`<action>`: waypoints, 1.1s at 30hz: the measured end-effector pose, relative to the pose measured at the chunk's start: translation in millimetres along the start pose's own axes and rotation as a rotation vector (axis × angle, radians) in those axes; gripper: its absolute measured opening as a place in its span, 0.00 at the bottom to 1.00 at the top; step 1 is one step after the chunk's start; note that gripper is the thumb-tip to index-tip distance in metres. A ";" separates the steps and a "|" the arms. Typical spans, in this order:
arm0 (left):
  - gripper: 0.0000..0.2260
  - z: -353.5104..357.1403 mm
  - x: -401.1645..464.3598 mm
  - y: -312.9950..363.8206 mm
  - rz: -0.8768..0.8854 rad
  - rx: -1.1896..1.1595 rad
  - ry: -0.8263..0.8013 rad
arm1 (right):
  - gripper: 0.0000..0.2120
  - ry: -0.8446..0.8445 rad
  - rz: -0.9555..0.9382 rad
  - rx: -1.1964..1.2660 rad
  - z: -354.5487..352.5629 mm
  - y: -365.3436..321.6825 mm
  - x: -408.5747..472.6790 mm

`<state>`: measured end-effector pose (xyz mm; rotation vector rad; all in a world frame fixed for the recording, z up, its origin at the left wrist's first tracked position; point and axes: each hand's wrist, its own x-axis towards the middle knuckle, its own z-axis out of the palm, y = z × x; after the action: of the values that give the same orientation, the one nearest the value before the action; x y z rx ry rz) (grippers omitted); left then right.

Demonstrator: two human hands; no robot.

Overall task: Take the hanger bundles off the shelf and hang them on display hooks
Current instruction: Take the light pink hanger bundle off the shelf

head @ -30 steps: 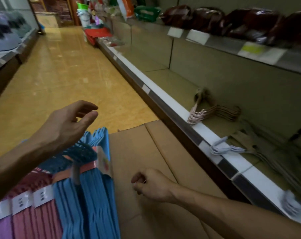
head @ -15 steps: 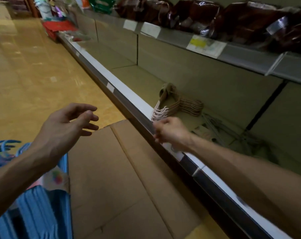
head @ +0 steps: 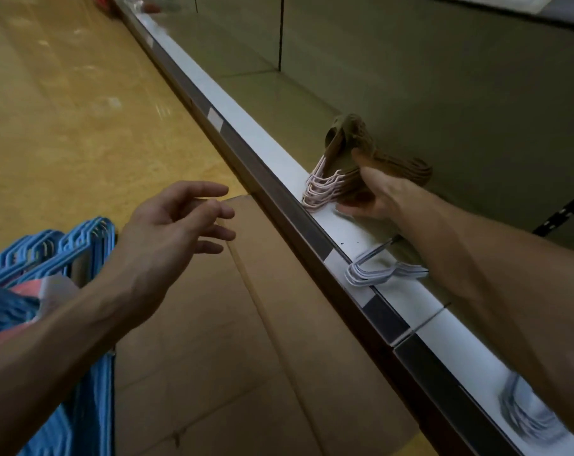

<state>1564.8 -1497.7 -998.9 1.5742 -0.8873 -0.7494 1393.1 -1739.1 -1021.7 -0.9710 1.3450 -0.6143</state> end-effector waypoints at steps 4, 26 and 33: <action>0.10 14.3 10.4 -5.7 -0.012 -0.042 0.006 | 0.12 0.041 0.028 -0.075 7.9 2.3 18.9; 0.10 1.4 -0.6 -4.6 -0.049 -0.066 -0.095 | 0.03 0.291 -0.193 0.206 -7.4 2.8 -7.6; 0.10 -14.9 -5.2 0.4 -0.047 -0.042 -0.045 | 0.07 0.222 -0.240 0.267 -6.3 0.9 -27.7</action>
<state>1574.7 -1485.7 -995.8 1.5505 -0.8643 -0.8344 1382.3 -1716.8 -1007.8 -0.8695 1.3065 -1.0825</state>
